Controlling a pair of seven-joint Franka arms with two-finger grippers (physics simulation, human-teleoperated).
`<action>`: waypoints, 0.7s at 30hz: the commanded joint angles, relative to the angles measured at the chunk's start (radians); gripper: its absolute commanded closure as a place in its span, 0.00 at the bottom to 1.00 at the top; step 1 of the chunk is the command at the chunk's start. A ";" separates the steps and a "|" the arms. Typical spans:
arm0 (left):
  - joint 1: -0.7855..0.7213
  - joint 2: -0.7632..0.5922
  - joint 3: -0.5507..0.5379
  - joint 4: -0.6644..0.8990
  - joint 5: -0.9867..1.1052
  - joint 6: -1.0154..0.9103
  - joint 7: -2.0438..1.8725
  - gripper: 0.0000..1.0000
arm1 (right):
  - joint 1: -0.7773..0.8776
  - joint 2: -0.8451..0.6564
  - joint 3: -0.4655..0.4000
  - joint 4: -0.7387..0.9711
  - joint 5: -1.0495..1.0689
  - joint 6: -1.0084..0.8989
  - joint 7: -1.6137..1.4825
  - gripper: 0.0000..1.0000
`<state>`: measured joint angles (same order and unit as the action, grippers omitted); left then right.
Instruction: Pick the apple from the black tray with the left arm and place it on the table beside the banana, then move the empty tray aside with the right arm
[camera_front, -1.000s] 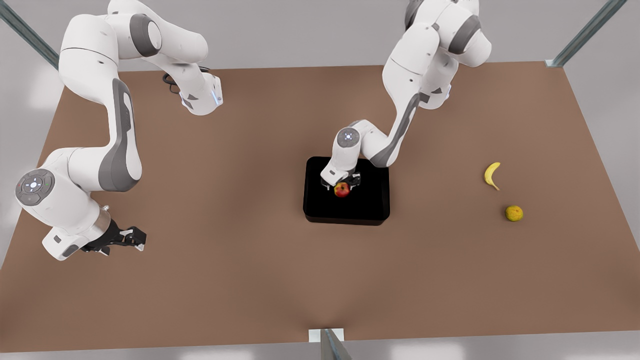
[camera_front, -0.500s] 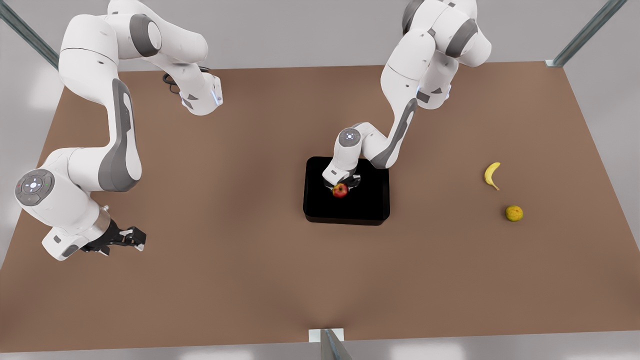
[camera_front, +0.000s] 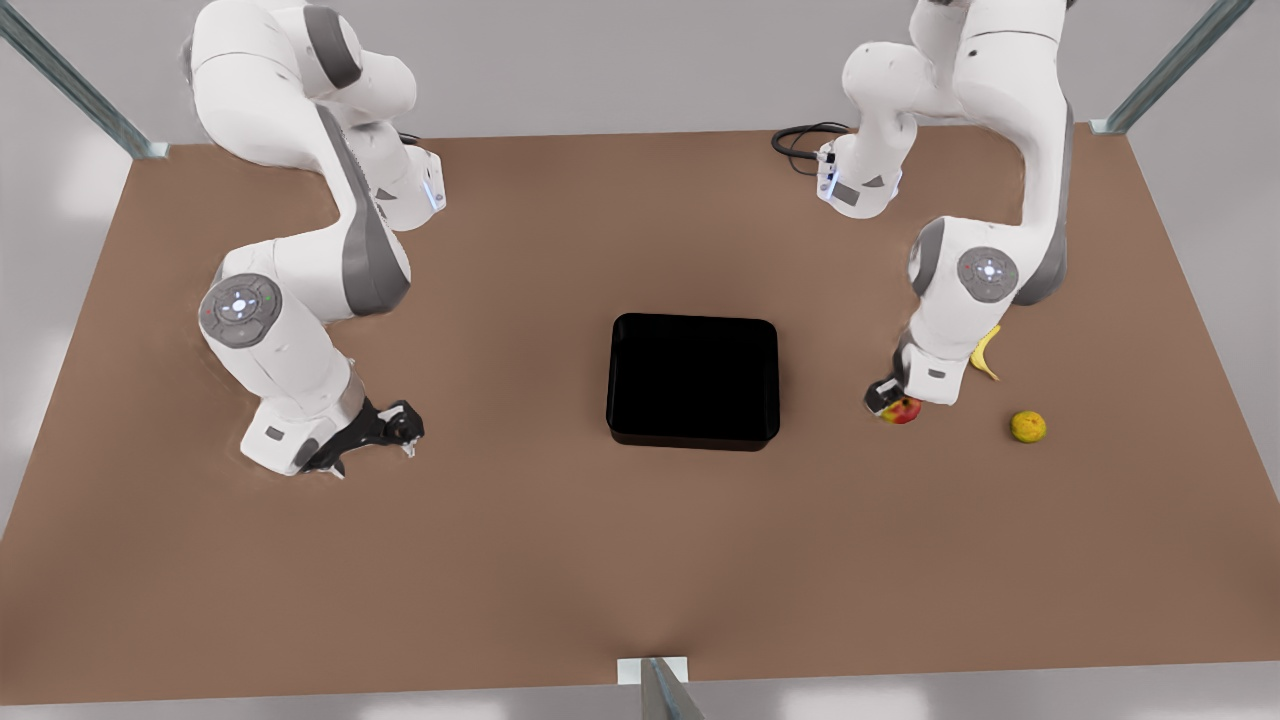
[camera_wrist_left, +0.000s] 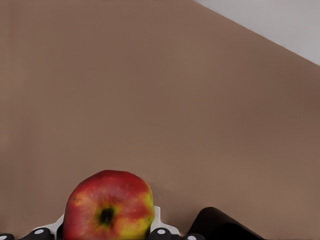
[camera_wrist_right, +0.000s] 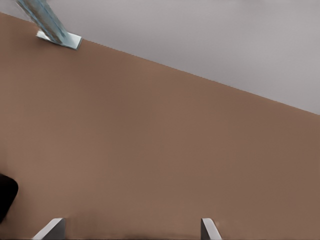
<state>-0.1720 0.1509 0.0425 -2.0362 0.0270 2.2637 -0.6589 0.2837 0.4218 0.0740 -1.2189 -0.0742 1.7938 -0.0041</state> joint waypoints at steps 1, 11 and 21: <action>0.080 0.054 0.000 -0.002 -0.021 -0.078 0.890 0.30 | 0.089 -0.005 0.003 0.016 -0.010 -0.201 0.567 0.00; 0.247 0.294 -0.003 0.013 -0.021 0.180 1.085 0.00 | 0.246 -0.205 0.118 -0.571 0.162 0.522 1.472 0.00; 0.192 0.102 -0.073 0.556 -0.065 -0.621 0.699 0.00 | 0.255 -0.100 0.178 -0.669 -0.045 0.806 1.607 0.00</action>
<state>0.0216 0.2493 -0.0288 -1.4896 -0.0541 1.8133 -0.0655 0.5378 0.3114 0.2494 -1.8901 -0.0760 2.4748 0.9726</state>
